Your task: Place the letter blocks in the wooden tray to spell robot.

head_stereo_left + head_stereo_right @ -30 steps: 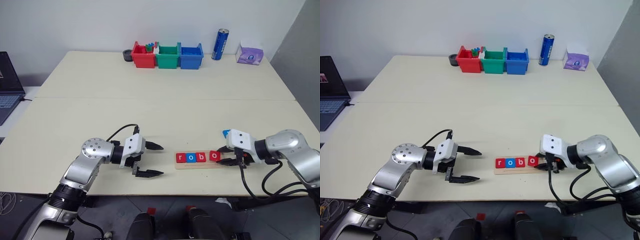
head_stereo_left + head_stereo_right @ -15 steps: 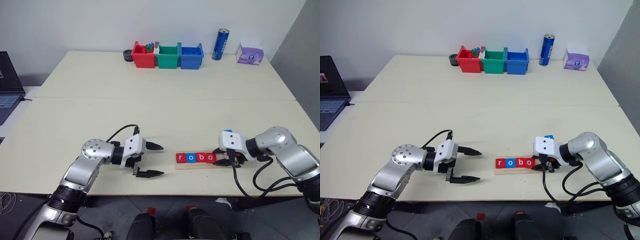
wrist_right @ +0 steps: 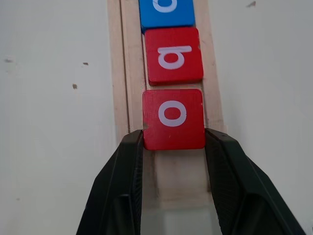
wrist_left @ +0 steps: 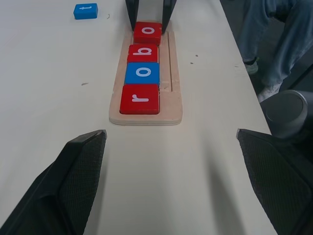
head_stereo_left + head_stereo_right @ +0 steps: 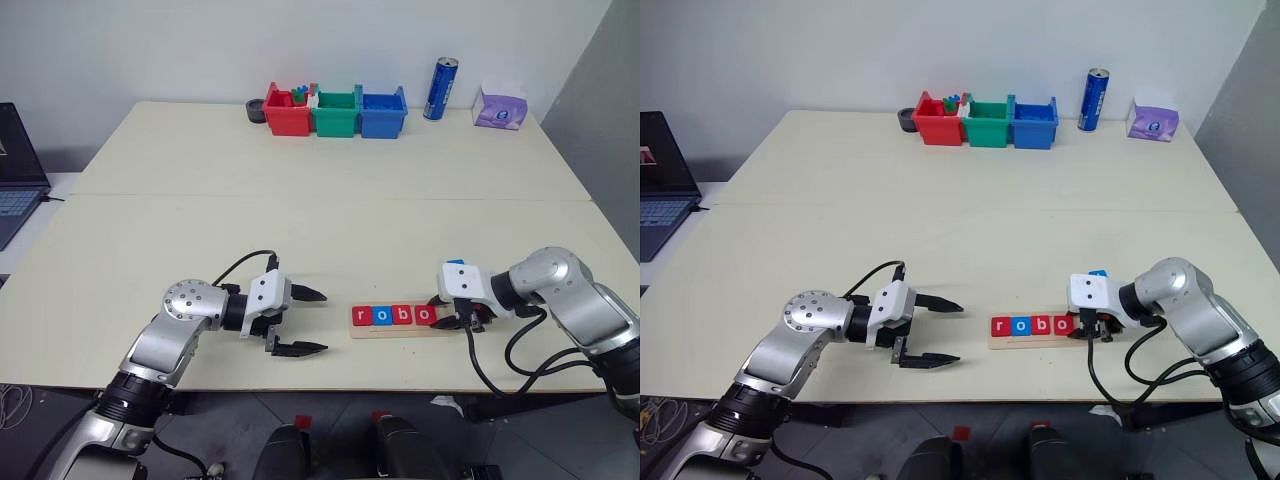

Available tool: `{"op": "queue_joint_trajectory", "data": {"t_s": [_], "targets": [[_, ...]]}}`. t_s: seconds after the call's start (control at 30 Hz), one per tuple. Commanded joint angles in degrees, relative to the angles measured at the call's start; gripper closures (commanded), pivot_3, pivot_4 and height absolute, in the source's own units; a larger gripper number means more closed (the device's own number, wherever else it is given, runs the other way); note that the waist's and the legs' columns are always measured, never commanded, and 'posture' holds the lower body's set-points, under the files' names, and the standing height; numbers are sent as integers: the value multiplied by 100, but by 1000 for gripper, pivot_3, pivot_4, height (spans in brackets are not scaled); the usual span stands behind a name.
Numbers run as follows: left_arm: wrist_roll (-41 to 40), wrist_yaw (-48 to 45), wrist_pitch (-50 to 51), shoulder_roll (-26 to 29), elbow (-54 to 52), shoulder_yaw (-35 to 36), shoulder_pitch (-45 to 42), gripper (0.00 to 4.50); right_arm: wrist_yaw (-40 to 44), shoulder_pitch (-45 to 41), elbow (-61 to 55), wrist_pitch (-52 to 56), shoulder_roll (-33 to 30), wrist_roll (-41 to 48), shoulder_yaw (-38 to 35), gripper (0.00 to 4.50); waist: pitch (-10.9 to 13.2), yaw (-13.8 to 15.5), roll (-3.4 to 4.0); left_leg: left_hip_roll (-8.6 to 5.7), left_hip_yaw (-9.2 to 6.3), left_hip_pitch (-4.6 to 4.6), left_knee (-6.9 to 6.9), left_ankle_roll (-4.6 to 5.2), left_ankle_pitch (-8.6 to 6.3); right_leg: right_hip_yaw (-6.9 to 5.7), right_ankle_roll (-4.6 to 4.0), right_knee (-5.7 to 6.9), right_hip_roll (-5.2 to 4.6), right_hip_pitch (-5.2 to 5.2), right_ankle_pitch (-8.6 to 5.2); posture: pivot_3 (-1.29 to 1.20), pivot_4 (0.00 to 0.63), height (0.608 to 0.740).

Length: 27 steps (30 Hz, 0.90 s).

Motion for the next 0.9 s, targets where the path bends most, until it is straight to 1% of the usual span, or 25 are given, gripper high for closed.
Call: {"op": "queue_joint_trajectory", "data": {"t_s": [0.03,0.43,0.5,0.6,0.67,0.73,0.9], "targets": [[-28,14,-75,26,-154,58,10,0,76,-139,-1,-112,14,-51,-43,3051,0,1,0,0,0,0,0,0,0,-1,0,0,0,0,0,0,150,740],[-40,30,-12,7,-195,39,-33,0,131,-217,107,-168,122,-91,-65,3051,0,1,0,-1,0,0,0,0,0,-2,-1,1,-1,0,1,0,150,740],[-41,30,-2,6,-202,37,-38,0,141,-234,115,-165,150,-83,-77,2305,0,0,0,-1,0,0,0,0,0,-2,-1,1,-1,0,1,0,150,740],[-44,34,8,6,-215,38,-33,0,160,-253,121,-178,153,-86,-101,1367,0,1,0,-1,0,0,0,0,0,-2,-1,1,-1,0,1,0,150,740],[-46,36,15,11,-229,40,-24,0,156,-270,102,-177,137,-70,-150,655,0,1,0,-1,0,0,0,0,0,-2,-1,1,-1,0,1,0,150,740],[-47,42,24,13,-245,40,-18,0,85,-309,67,-128,120,-4,-301,18,0,1,0,-1,0,0,0,0,0,-2,-2,1,-1,0,1,0,150,740],[-48,48,39,21,-257,49,-9,0,-39,-231,-281,252,15,310,-756,18,0,3,0,-1,-2,-1,0,0,0,-3,-2,1,-2,0,1,0,150,740]]}}
